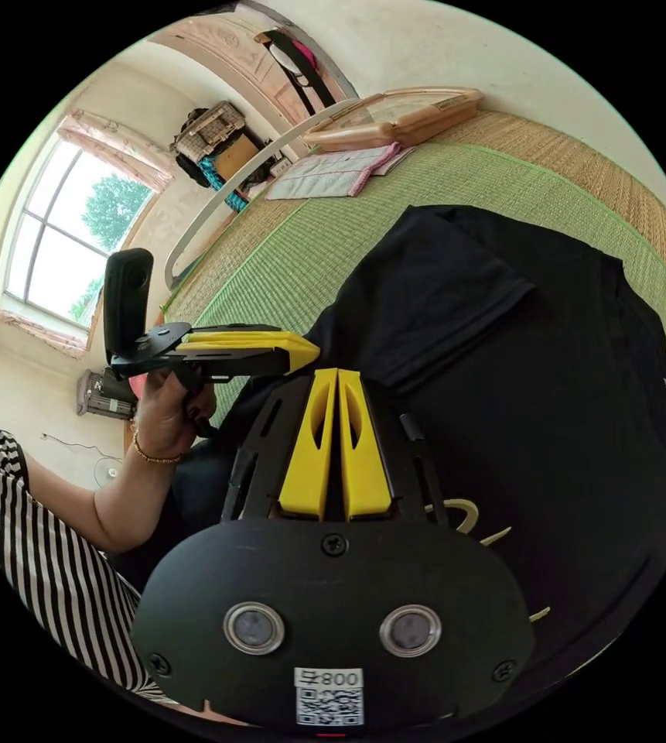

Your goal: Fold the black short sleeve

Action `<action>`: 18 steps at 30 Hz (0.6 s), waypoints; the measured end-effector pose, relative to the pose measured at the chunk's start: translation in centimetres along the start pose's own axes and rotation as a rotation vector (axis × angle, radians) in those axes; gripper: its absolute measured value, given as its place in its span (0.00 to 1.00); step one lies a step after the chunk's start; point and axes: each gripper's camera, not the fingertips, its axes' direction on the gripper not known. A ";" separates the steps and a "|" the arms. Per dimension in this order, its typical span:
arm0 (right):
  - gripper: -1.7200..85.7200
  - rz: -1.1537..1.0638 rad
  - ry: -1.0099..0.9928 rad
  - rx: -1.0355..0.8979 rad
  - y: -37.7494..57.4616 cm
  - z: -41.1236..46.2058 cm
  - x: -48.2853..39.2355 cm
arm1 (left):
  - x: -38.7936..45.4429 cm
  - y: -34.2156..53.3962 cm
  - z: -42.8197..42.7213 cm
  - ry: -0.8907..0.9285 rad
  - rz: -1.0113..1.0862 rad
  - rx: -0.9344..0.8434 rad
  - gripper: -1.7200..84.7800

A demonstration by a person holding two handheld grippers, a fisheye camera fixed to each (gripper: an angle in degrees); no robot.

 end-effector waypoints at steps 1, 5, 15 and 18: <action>0.02 0.000 -0.011 -0.003 0.4 0.1 0.3 | 0.0 -0.1 0.1 -0.004 0.004 0.001 0.02; 0.02 0.021 0.009 0.017 4.8 -0.6 2.4 | 0.2 -0.4 0.1 -0.018 0.023 0.033 0.02; 0.03 0.356 0.073 0.210 23.4 -8.8 15.0 | -0.1 -2.2 2.5 -0.048 0.043 0.013 0.03; 0.05 0.446 0.148 0.278 28.6 -11.7 18.2 | -0.2 -2.5 2.7 -0.028 0.069 0.043 0.04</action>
